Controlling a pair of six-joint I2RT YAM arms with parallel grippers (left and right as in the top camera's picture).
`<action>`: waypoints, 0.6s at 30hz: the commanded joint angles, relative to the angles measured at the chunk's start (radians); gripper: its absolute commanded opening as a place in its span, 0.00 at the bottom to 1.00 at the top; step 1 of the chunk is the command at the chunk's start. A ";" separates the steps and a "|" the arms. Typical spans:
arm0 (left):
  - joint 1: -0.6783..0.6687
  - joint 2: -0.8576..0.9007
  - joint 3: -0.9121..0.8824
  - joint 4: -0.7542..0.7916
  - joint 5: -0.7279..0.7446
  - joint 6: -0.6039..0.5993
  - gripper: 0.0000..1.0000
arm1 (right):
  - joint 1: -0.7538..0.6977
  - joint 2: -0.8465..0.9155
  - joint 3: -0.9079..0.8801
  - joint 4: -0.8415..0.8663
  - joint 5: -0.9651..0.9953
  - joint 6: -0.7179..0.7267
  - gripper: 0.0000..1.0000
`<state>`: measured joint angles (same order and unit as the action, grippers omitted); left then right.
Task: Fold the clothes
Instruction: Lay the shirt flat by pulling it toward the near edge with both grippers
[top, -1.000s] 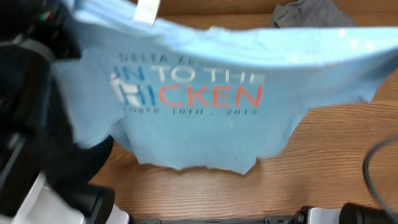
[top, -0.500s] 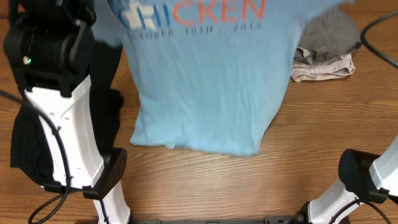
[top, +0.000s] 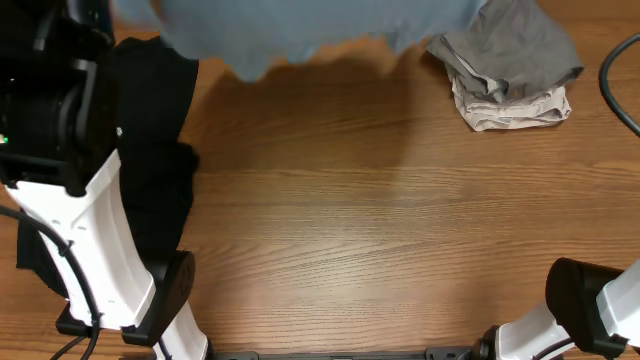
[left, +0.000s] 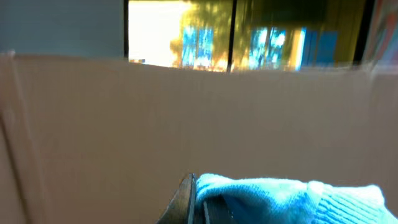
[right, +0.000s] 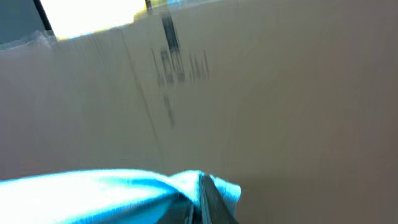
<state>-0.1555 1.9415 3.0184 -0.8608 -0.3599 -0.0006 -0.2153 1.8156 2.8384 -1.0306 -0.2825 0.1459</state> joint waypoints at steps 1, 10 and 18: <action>0.014 0.032 -0.059 -0.156 0.021 -0.002 0.04 | 0.001 0.060 -0.097 -0.063 -0.058 -0.002 0.04; 0.014 0.180 -0.284 -0.524 0.144 -0.102 0.04 | 0.024 0.121 -0.474 -0.166 -0.077 -0.050 0.04; 0.014 0.329 -0.373 -0.636 0.257 -0.120 0.04 | 0.024 0.121 -0.677 -0.221 -0.036 -0.084 0.04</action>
<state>-0.1482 2.2566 2.6484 -1.4677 -0.1638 -0.0906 -0.1890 1.9705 2.1746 -1.2263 -0.3405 0.0937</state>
